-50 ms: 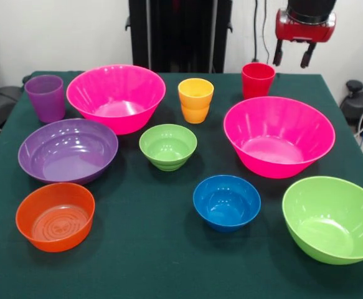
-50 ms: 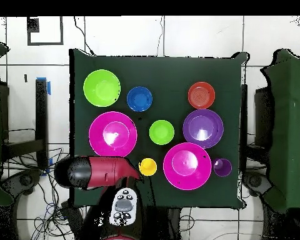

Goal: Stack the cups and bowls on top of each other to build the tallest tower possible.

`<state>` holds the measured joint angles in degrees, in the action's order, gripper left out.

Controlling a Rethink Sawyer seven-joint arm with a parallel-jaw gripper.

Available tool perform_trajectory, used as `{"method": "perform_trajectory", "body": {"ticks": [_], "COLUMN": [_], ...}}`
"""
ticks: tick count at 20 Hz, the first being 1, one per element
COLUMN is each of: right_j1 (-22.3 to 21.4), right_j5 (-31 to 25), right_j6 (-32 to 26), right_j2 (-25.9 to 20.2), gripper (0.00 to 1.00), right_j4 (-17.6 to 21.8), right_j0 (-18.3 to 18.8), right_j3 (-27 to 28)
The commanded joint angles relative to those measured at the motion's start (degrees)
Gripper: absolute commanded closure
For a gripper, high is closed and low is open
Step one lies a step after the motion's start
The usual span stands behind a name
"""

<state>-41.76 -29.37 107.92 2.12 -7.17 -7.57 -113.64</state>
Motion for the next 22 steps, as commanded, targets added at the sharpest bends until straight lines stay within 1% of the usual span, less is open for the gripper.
{"method": "perform_trajectory", "body": {"ticks": [1, 3, 5, 12, 13, 15, 19, 22], "right_j1": [1.5, 2.4, 3.1, 4.3, 5.1, 8.4, 14.4, 16.5], "right_j5": [3.1, 4.9, 5.3, 12.0, 13.9, 19.1, 24.4, 24.4], "right_j6": [11.1, 11.2, 10.9, 11.4, 11.3, 11.1, 10.2, 9.7], "right_j2": [-1.8, -0.8, -0.3, -1.6, -1.9, -2.9, -2.3, -0.5], "gripper": [0.00, 0.00, 0.00, 0.00, 0.00, 0.00, 0.00, 0.00], "right_j4": [-0.7, 0.5, 1.2, 0.9, 1.1, 1.7, 2.8, 2.6], "right_j0": [-1.7, -2.6, -3.0, -3.1, -3.0, -2.2, -2.1, -3.3], "right_j3": [-6.6, -7.1, -7.6, -10.9, -11.0, -10.4, -7.7, -6.2]}}
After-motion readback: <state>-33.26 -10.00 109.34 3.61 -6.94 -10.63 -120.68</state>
